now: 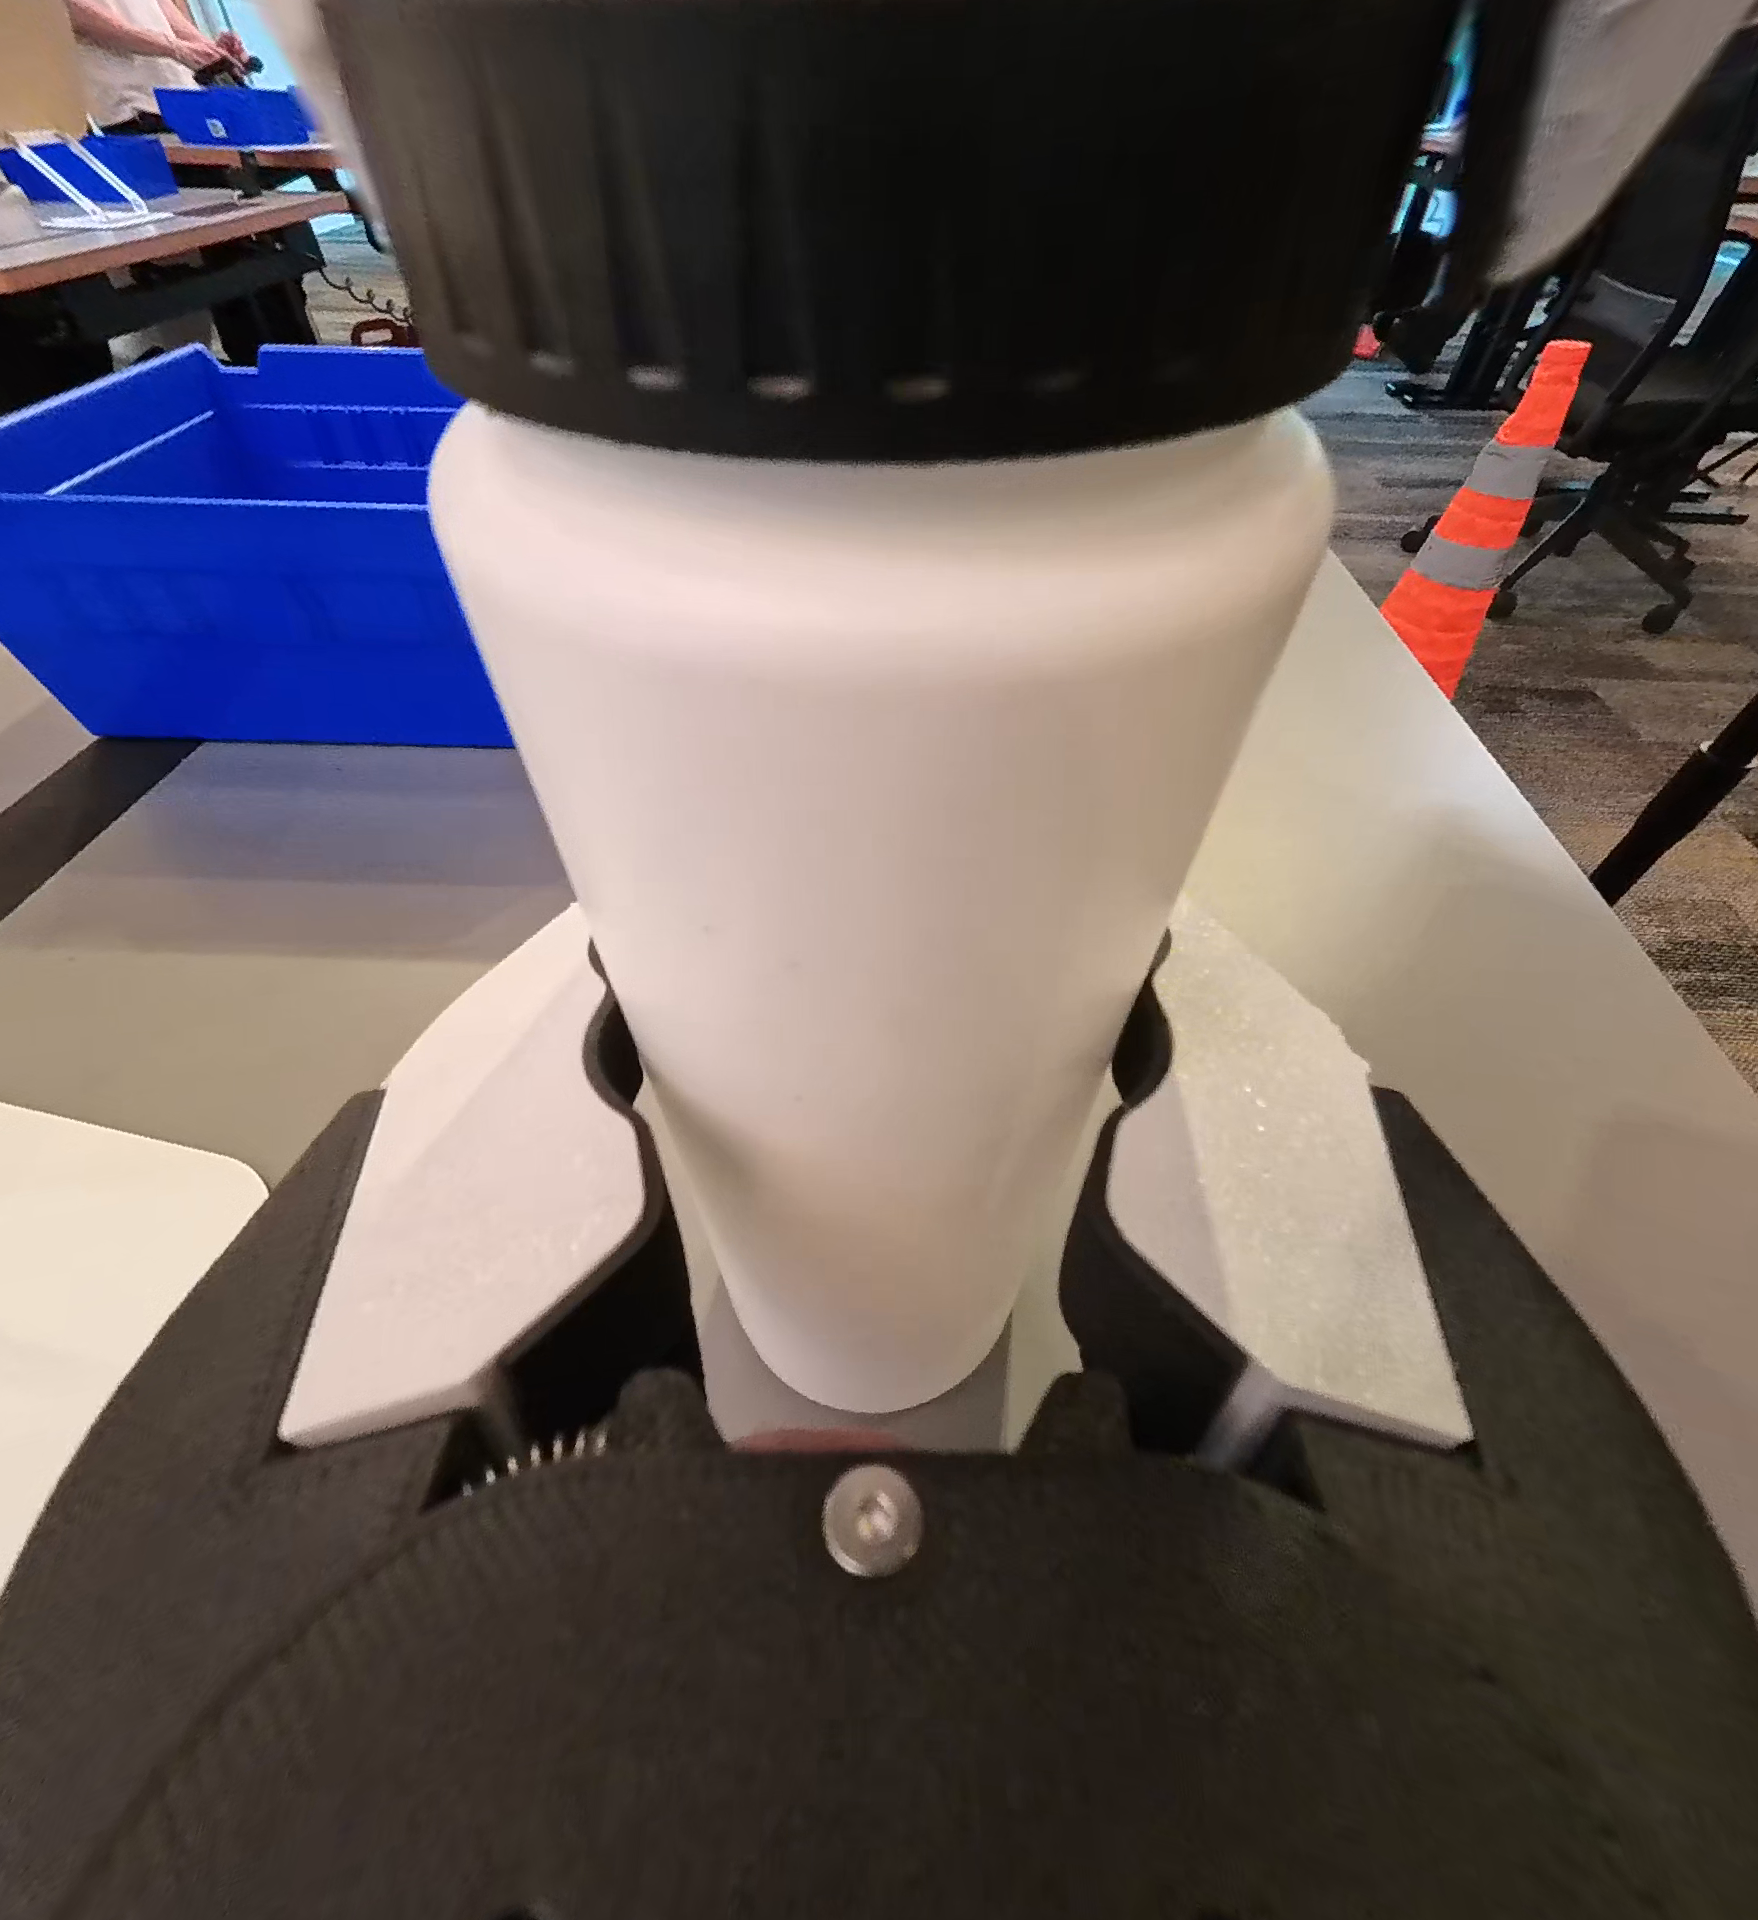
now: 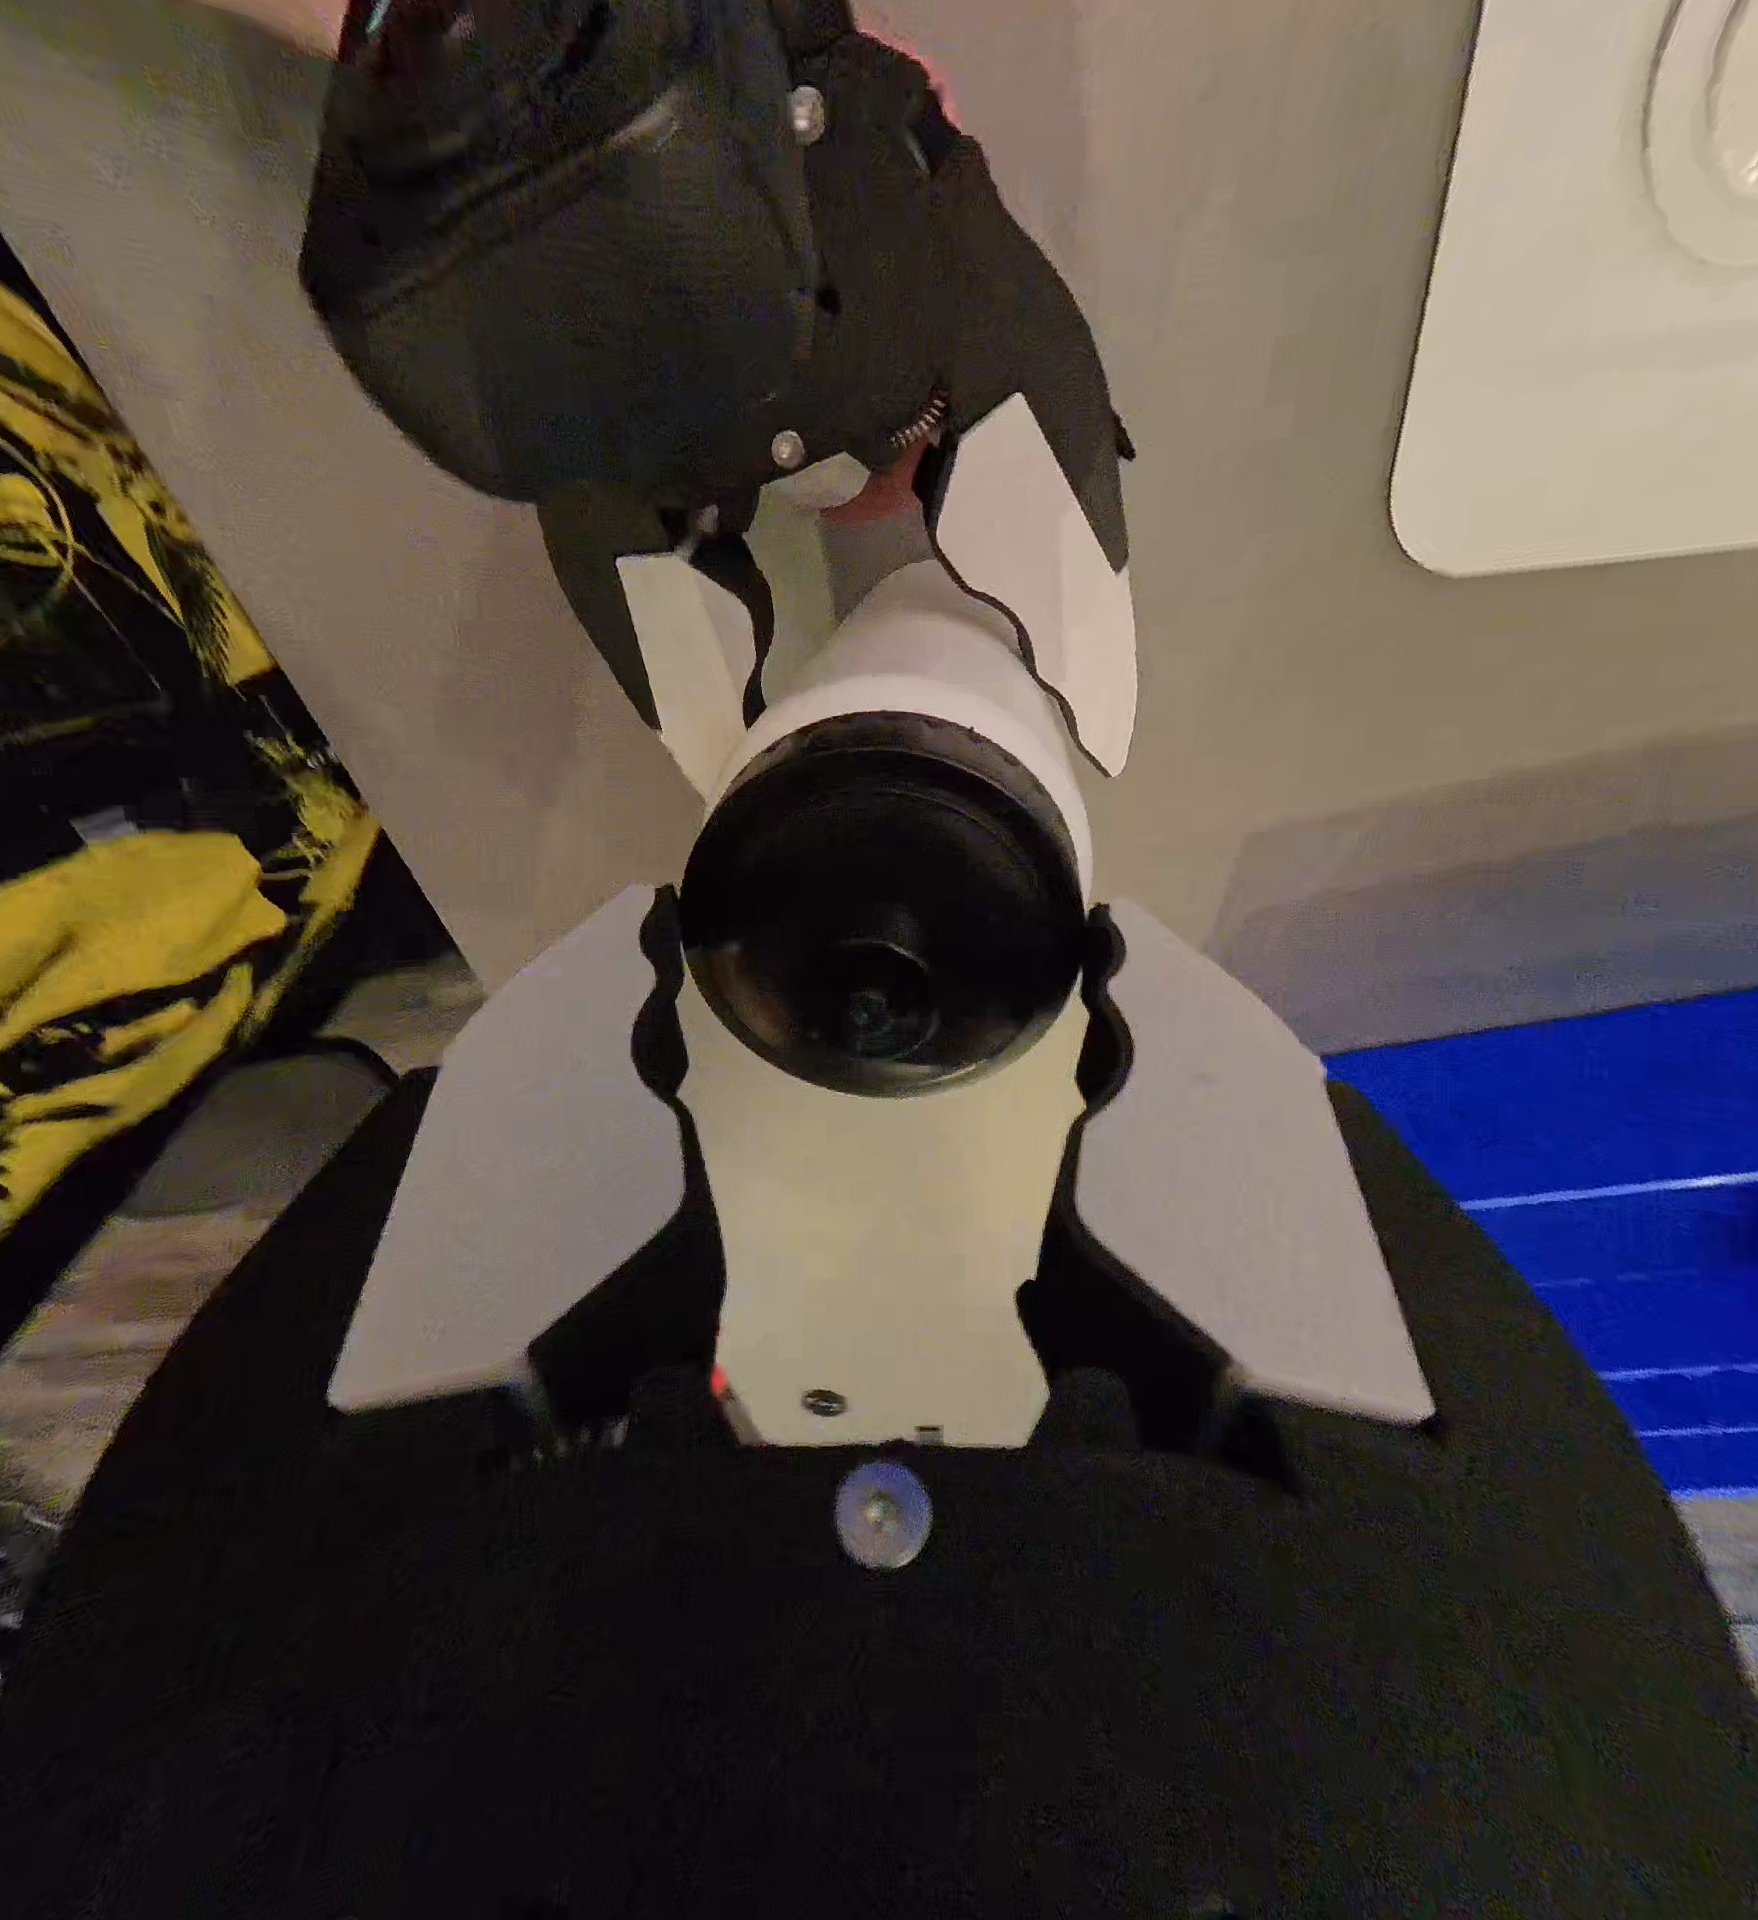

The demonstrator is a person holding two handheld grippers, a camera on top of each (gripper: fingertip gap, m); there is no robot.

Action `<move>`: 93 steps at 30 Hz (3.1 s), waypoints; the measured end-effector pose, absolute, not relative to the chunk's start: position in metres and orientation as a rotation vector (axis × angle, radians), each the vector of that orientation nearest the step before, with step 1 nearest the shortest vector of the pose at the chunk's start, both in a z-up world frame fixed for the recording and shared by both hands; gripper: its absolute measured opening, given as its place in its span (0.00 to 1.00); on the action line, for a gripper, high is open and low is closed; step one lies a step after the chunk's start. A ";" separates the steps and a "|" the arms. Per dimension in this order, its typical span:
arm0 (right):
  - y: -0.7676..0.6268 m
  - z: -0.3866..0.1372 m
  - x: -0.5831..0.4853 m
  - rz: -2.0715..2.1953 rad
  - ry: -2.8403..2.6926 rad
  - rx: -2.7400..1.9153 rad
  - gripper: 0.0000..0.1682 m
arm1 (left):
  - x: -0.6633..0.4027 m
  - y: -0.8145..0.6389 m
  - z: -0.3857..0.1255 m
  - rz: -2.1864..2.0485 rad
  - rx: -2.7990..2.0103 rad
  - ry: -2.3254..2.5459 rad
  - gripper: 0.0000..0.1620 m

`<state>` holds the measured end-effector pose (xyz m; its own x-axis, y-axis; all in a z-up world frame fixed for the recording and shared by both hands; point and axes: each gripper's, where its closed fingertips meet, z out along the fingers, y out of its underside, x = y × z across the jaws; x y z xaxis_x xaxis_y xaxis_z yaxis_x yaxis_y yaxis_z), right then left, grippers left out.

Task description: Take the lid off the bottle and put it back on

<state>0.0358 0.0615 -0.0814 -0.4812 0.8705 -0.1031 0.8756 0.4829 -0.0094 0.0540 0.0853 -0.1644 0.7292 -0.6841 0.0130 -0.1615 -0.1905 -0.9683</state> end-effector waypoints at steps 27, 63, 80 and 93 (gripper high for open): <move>0.064 -0.090 0.038 -0.100 2.564 1.635 0.46 | 0.053 0.086 -0.163 -0.575 -1.725 0.662 0.56; 0.066 -0.089 0.046 -0.052 2.823 1.310 0.52 | 0.056 0.082 -0.155 -0.597 -1.689 0.678 0.53; 0.061 -0.080 0.040 -0.137 2.734 1.537 0.50 | 0.058 0.082 -0.156 -0.574 -1.692 0.685 0.53; 0.062 -0.077 0.039 -0.109 2.607 1.735 0.42 | 0.057 0.083 -0.156 -0.576 -1.690 0.680 0.53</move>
<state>0.0390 0.0620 -0.0772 -0.3865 0.9212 -0.0453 0.9217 0.3841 -0.0535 0.0567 0.0827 -0.1555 0.7100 -0.7039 0.0199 -0.1354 -0.1642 -0.9771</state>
